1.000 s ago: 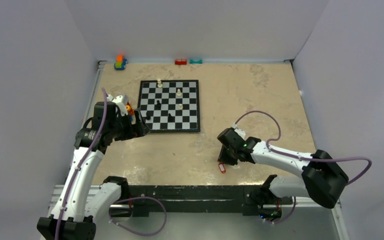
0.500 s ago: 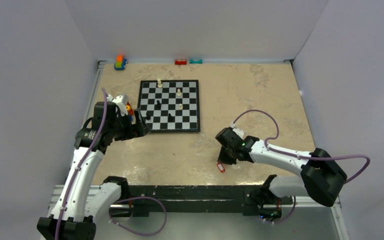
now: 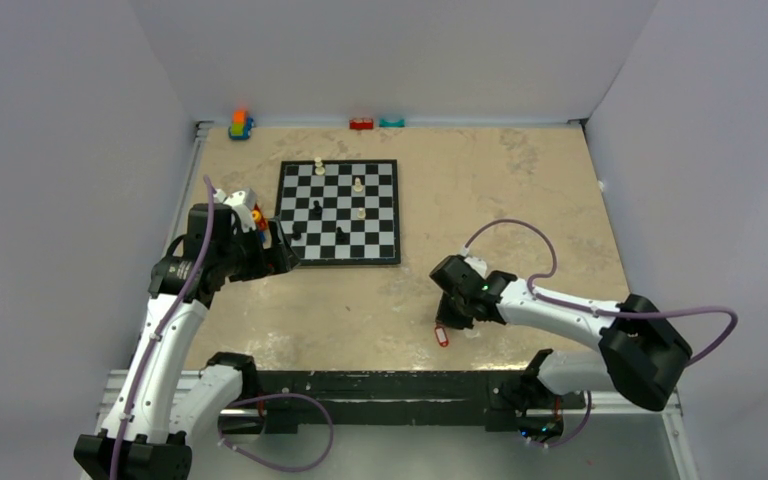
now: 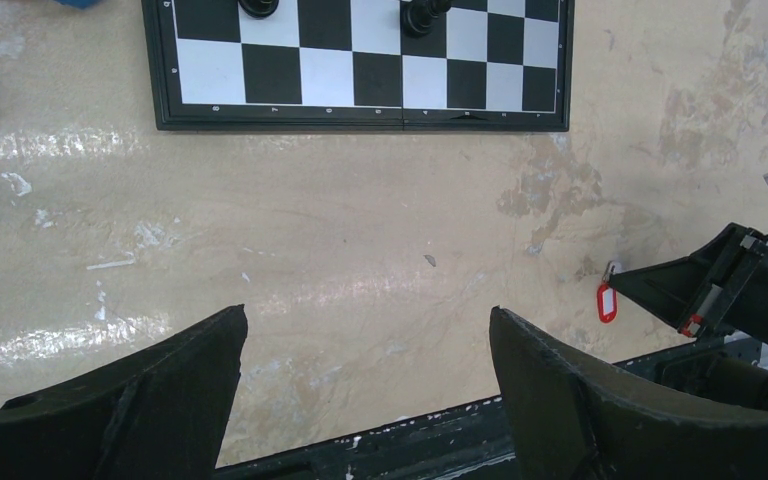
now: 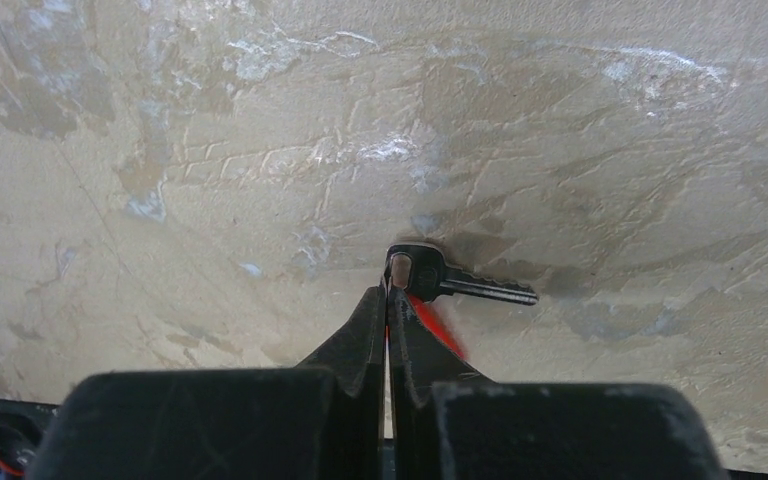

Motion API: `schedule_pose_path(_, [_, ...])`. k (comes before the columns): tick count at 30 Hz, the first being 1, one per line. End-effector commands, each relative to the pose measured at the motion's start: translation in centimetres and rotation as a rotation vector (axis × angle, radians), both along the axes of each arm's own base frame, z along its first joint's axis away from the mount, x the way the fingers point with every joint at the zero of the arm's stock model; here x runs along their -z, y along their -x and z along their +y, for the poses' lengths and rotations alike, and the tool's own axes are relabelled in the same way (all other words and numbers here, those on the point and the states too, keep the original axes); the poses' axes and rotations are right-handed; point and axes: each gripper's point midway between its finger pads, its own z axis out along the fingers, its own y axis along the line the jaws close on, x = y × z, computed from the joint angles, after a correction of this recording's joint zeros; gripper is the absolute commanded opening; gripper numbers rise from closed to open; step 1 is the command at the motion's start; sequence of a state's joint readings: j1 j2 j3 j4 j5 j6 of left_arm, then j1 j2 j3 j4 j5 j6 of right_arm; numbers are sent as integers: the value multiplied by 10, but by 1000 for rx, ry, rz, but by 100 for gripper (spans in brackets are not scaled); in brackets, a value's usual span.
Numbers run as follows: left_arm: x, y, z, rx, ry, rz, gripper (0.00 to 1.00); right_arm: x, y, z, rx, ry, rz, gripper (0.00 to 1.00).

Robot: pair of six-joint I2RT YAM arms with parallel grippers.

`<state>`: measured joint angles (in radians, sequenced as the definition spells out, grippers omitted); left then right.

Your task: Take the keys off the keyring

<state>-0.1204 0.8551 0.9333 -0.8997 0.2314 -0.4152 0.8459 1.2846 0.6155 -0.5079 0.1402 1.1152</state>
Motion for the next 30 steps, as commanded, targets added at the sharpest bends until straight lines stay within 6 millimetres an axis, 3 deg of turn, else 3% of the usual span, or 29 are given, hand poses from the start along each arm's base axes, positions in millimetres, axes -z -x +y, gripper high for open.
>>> schedule_pose_path(1, [-3,-1,-1,15,-4,-23,95,-31,-12,9,-27,-31,-76,0])
schedule_pose_path(5, [-4,-1,-2,22,0,-26,95,-69,-16,19,-139,-93,-157,0])
schedule_pose_path(10, [-15,4,-16,91,59,-63,94,-144,-11,59,-405,-380,-388,0])
schedule_pose_path(18, [-86,38,-55,325,261,-309,92,-235,22,92,-744,-711,-676,0])
schedule_pose_path(25, [-141,68,-78,477,413,-474,89,-283,45,107,-979,-865,-852,0])
schedule_pose_path(30, [-160,88,-84,565,449,-551,86,-306,58,111,-1086,-945,-935,0])
